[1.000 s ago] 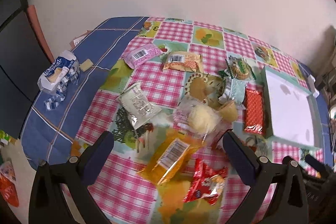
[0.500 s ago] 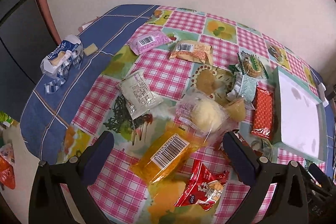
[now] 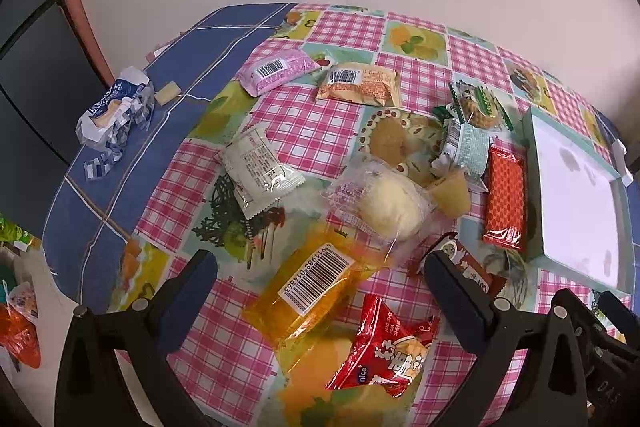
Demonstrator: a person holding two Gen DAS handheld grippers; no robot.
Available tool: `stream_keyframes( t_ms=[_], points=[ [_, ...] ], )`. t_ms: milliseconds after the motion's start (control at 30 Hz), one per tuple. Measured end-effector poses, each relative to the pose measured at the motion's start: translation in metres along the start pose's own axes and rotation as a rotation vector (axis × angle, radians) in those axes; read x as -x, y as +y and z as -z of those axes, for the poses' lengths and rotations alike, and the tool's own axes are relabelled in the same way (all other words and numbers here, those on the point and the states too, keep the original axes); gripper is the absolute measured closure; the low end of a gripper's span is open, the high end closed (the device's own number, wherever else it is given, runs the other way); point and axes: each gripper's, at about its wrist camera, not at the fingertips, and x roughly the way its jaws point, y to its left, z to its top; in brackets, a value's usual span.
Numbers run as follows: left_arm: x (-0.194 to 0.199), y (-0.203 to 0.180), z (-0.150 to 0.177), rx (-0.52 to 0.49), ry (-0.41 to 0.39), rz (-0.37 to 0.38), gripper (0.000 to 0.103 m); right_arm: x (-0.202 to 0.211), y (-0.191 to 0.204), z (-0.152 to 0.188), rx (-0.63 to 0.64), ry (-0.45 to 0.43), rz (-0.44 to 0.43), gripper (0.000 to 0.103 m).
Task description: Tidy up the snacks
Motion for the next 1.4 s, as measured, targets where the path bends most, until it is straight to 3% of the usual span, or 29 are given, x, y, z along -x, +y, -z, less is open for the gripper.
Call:
stream_keyframes(
  t_ms=[1033, 1400],
  points=[
    [-0.009, -0.001, 0.006, 0.004, 0.056, 0.022, 0.000, -0.004, 0.003, 0.002, 0.008, 0.024, -0.003, 0.000],
    [-0.026, -0.007, 0.018, -0.076, 0.169, 0.095, 0.000, -0.010, 0.003, 0.005, 0.006, 0.057, -0.013, 0.000]
  ],
)
